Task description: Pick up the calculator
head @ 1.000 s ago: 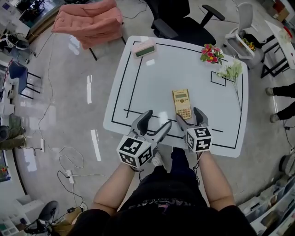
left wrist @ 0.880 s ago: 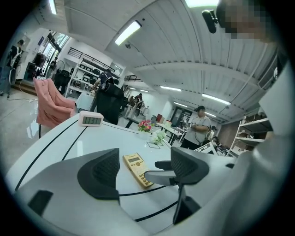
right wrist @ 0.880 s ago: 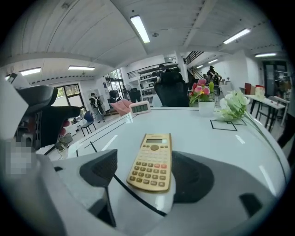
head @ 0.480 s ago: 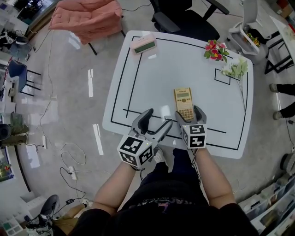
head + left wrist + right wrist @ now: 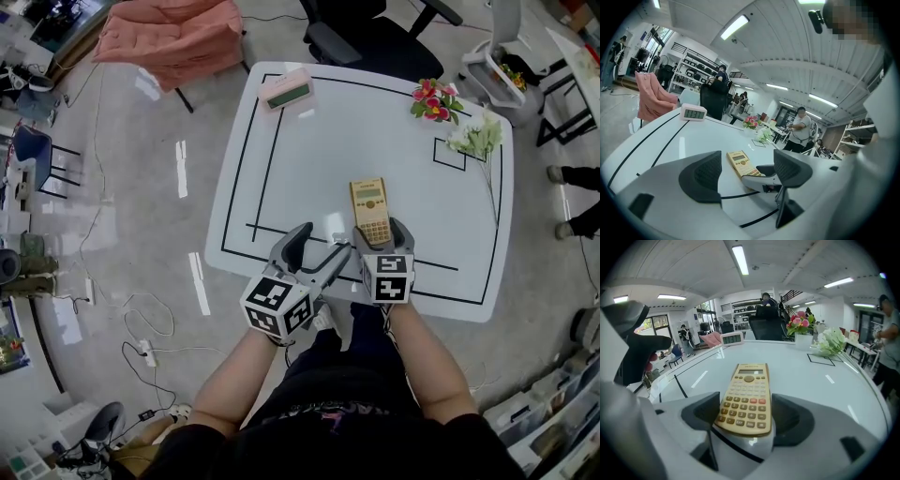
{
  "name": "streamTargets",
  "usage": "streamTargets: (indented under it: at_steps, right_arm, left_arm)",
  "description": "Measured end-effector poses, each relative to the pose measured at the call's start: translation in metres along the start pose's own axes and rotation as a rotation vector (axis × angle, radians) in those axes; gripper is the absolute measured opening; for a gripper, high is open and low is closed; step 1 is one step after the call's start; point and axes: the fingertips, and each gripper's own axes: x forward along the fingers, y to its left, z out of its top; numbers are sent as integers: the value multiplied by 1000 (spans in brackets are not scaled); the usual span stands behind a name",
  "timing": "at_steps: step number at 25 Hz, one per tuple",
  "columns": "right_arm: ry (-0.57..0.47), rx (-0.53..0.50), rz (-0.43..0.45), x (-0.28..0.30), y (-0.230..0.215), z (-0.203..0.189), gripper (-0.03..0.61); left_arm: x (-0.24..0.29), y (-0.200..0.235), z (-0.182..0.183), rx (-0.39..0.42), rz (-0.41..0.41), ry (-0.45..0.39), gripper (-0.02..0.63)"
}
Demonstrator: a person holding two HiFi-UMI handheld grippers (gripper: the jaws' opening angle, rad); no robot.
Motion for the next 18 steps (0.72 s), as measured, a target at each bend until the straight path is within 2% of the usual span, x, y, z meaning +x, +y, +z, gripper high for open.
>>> streamTargets:
  at_steps: [9,18]
  right_arm:
    - [35,27,71,-1,0,2,338]
    - [29,184,171,-4,-7,5,333]
  left_arm:
    - [13,2,-9,-57,-13,30,336]
    - [43,6,-23,-130,-36,93,336]
